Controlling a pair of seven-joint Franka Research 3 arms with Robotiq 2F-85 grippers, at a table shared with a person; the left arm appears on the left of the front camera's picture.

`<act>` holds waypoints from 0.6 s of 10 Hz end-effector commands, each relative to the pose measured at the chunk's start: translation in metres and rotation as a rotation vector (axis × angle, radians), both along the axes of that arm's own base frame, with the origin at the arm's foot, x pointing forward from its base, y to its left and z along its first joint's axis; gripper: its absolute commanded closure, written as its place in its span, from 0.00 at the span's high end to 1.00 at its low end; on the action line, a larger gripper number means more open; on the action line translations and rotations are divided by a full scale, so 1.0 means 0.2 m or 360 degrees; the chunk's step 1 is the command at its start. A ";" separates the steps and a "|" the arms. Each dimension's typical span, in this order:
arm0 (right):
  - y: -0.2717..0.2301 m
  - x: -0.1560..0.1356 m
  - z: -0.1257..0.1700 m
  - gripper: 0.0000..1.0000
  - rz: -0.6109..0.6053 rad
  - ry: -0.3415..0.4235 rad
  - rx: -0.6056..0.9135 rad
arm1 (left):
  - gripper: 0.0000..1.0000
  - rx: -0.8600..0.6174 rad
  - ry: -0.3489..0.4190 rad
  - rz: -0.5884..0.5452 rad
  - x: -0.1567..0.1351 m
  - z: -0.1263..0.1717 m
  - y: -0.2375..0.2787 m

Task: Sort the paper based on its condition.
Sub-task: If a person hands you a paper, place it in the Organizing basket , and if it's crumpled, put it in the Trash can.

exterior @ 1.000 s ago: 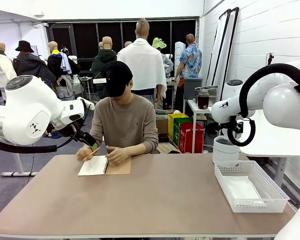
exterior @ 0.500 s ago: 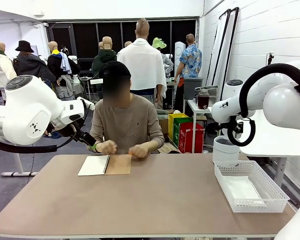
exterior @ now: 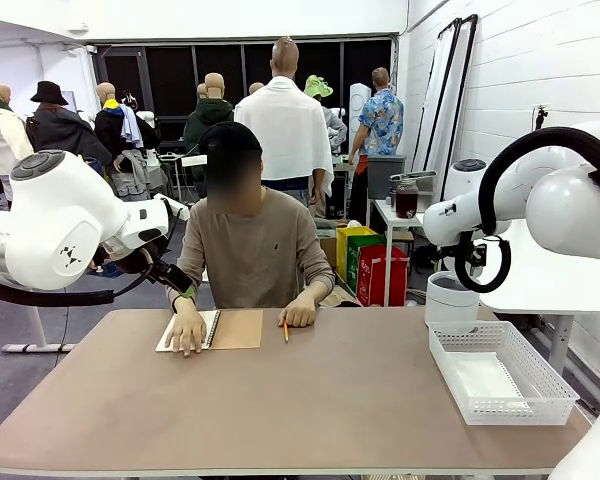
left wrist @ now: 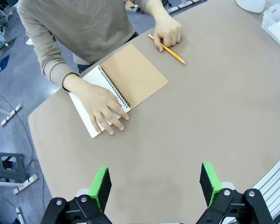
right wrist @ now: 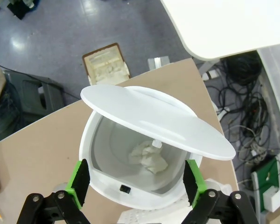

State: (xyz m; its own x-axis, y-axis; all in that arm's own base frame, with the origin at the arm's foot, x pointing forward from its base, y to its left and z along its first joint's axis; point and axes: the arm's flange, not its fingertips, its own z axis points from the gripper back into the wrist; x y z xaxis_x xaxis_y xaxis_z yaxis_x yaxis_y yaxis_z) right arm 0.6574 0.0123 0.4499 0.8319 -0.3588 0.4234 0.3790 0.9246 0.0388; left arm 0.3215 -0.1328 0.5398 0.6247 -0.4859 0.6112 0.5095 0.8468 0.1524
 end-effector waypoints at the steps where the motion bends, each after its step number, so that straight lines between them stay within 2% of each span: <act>1: 0.00 0.00 0.00 1.00 0.0001 -0.0004 0.0001 | 1.00 -0.0005 0.0002 0.0002 0.00 0.00 0.01; 2: 0.00 0.00 0.00 1.00 0.0000 0.0000 0.0000 | 1.00 -0.0005 0.0002 0.0002 0.00 0.00 0.01; 4: 0.21 -0.10 0.04 1.00 0.0224 -0.0045 0.0000 | 1.00 -0.0005 0.0002 0.0002 0.00 0.00 0.01; 6: 0.40 -0.21 0.07 1.00 0.0355 -0.0093 -0.0060 | 1.00 -0.0005 0.0002 0.0002 0.00 0.00 0.01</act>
State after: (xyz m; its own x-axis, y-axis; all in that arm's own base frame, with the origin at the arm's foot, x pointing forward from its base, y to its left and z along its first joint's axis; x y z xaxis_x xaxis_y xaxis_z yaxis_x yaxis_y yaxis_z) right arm 0.6335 0.0843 0.4674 0.8685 -0.2032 0.4521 0.2123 0.9767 0.0310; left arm 0.3215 -0.1329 0.5398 0.6247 -0.4861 0.6112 0.5096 0.8468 0.1525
